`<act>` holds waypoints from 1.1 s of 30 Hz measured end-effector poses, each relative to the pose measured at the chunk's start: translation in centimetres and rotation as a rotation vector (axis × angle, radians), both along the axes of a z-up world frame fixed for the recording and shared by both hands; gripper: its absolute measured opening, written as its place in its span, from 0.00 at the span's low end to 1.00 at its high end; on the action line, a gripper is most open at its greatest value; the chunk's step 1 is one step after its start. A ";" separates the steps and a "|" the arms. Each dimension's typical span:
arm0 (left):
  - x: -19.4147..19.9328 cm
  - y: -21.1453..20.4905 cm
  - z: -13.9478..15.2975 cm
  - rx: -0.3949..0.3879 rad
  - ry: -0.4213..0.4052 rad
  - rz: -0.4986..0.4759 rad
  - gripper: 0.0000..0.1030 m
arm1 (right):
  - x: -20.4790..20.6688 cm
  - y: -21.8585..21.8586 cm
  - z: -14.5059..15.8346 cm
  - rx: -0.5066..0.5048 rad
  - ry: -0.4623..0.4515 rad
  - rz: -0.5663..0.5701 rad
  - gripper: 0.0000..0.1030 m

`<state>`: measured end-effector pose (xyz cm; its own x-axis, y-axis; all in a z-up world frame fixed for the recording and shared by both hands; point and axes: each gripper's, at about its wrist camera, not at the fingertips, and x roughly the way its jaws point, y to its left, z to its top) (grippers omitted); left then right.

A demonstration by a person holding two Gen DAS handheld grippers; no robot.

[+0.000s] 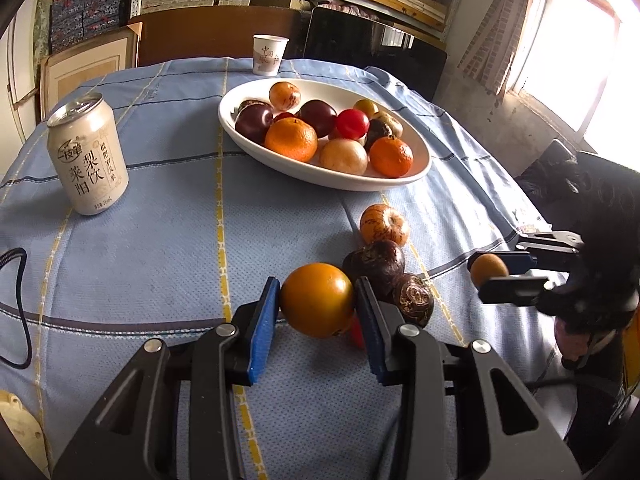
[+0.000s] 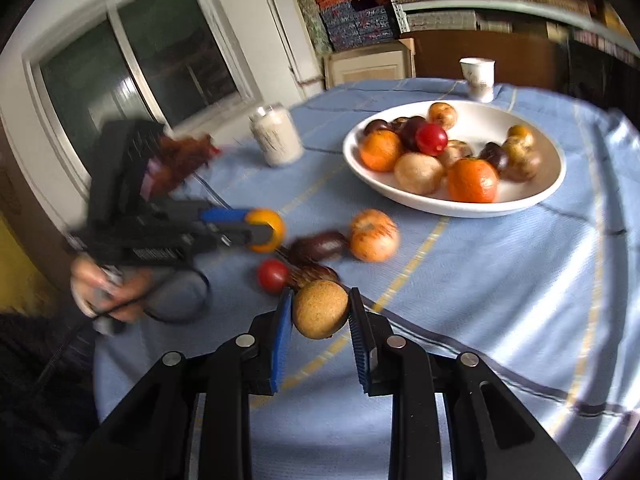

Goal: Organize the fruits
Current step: 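Carry the tan fruit and orange tomato over the plate and open both tools, then move both open tools back toward the remaining fruit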

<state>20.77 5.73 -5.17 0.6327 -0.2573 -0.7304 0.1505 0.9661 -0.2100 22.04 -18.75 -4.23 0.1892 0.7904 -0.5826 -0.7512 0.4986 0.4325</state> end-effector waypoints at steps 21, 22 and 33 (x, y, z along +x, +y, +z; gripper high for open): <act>17.3 -1.3 5.0 0.103 -0.017 0.094 0.62 | 10.7 -0.8 1.2 0.023 -0.075 -0.498 0.62; 16.9 -1.2 5.2 0.099 -0.029 0.107 0.79 | 10.1 -0.9 1.6 0.028 -0.086 -0.484 0.62; 4.8 2.8 5.1 0.075 -0.168 0.180 0.95 | 1.5 2.8 1.3 -0.119 -0.164 -0.117 0.64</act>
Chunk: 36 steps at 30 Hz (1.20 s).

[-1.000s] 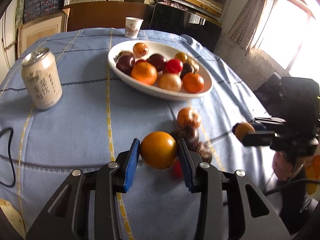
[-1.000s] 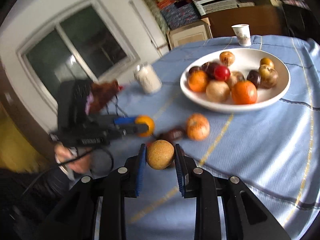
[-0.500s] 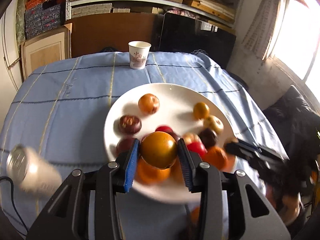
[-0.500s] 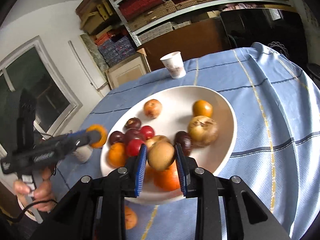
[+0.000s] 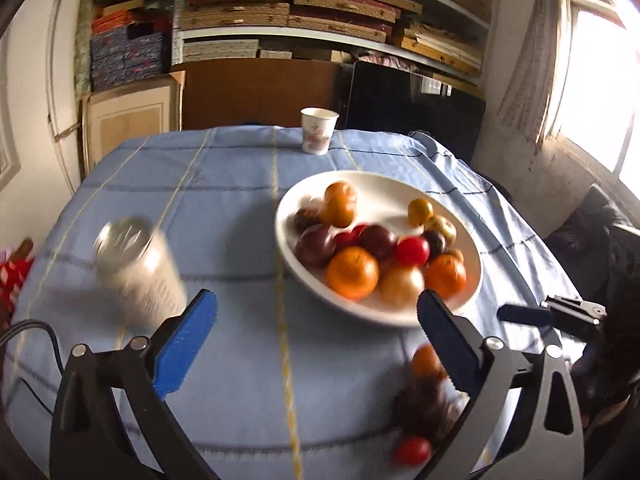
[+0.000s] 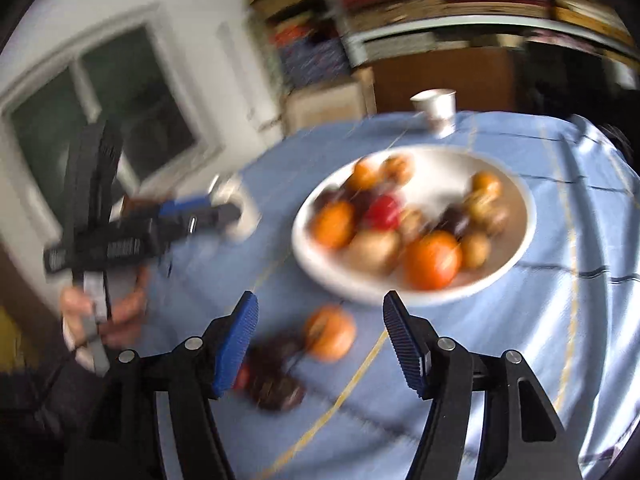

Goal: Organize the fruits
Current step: 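Move both open tools back toward the remaining fruit, then grasp the dark brown round fruit with the right tool while the left tool grasps a small red tomato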

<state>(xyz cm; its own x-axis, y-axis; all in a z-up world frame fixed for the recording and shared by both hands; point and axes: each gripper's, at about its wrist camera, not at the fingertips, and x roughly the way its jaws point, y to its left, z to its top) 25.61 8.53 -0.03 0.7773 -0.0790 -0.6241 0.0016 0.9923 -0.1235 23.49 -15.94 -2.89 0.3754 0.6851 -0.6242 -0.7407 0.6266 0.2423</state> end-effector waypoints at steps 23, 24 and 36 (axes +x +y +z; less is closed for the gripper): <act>-3.0 1.0 -2.5 0.016 0.065 0.063 0.95 | -3.6 3.5 -3.6 -0.218 -0.025 0.176 0.57; -3.0 1.0 -2.5 0.017 0.067 0.061 0.95 | -3.7 3.6 -3.7 -0.222 -0.027 0.175 0.57; -2.7 0.7 -2.7 0.024 0.074 0.062 0.95 | -3.3 4.4 -4.1 -0.235 -0.013 0.153 0.52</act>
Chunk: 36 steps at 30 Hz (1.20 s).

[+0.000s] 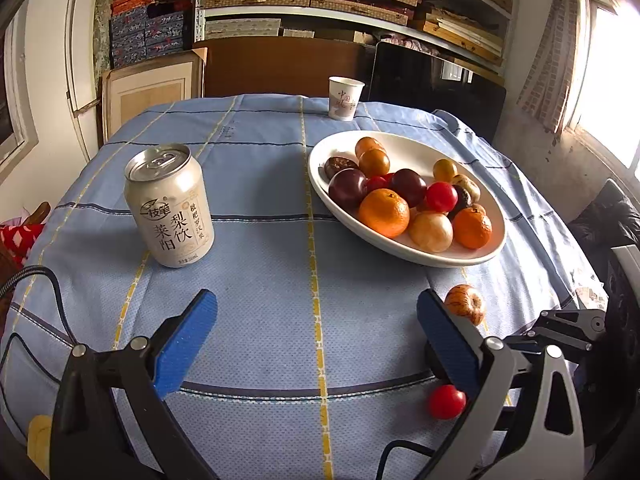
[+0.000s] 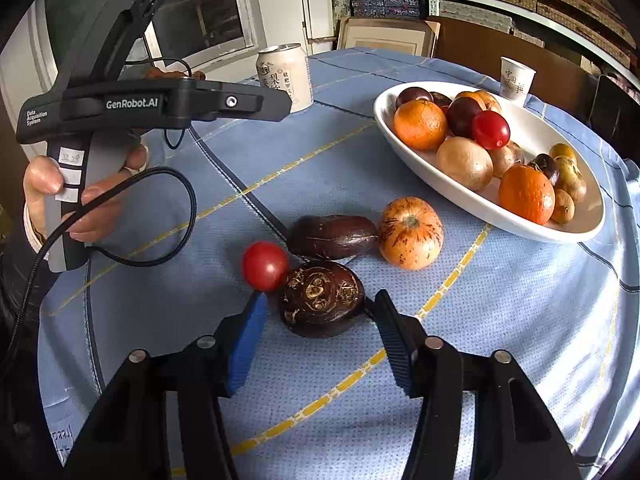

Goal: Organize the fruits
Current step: 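Grasp the dark brown round fruit with the right tool while the left tool grasps a small red tomato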

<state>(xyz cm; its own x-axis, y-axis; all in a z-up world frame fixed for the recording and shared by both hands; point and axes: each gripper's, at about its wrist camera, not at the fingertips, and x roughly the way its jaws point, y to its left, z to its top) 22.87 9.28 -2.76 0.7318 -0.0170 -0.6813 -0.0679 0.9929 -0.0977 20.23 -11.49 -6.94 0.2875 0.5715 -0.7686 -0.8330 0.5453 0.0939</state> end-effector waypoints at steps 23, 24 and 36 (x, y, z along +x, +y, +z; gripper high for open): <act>-0.9 -3.7 -1.3 0.034 0.061 -0.218 0.53 | 3.5 -7.9 4.3 0.334 0.058 -0.204 0.42; -1.2 -4.3 -1.5 0.049 0.066 -0.248 0.50 | 3.7 -8.0 4.3 0.334 0.060 -0.214 0.42; -2.6 -7.3 -3.2 0.083 0.122 -0.403 0.38 | 4.2 -8.0 3.5 0.327 0.094 -0.246 0.42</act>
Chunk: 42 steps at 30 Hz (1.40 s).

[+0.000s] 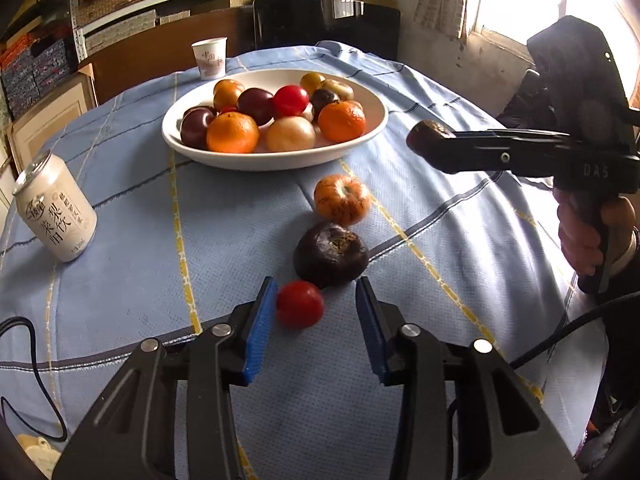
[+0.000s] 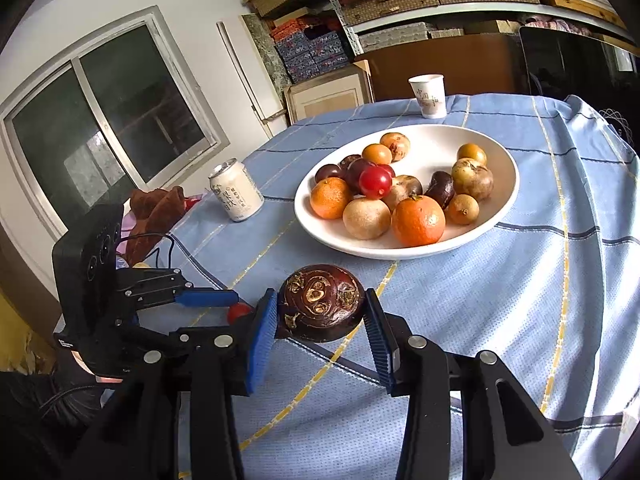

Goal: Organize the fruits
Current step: 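Grasp the dark brown round fruit with the right tool while the left tool grasps a small red tomato, then carry the dark fruit and red tomato over the plate and open both tools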

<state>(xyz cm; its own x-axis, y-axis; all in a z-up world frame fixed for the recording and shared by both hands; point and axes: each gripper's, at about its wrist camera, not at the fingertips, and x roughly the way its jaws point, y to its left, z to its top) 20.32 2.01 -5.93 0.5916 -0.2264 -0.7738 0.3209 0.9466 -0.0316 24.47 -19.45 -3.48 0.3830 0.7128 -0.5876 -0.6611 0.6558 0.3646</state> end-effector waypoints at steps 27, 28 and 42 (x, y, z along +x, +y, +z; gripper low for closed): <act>1.5 1.8 -1.4 -0.014 0.070 0.093 0.25 | -0.4 0.2 -0.1 -0.024 0.002 0.001 0.43; 1.5 1.8 -1.3 -0.015 0.068 0.093 0.25 | -0.4 0.2 -0.1 -0.024 0.002 0.001 0.43; 7.6 2.0 4.8 -0.105 0.001 0.082 0.25 | 4.2 0.5 2.6 0.014 -0.140 -0.226 0.42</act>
<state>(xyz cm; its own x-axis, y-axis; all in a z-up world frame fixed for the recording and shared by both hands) 27.91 3.98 -1.17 0.6106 -0.2568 -0.7491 0.2425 0.9611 -0.1318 28.64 -18.95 -0.91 0.6101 0.6079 -0.5081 -0.5432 0.7878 0.2903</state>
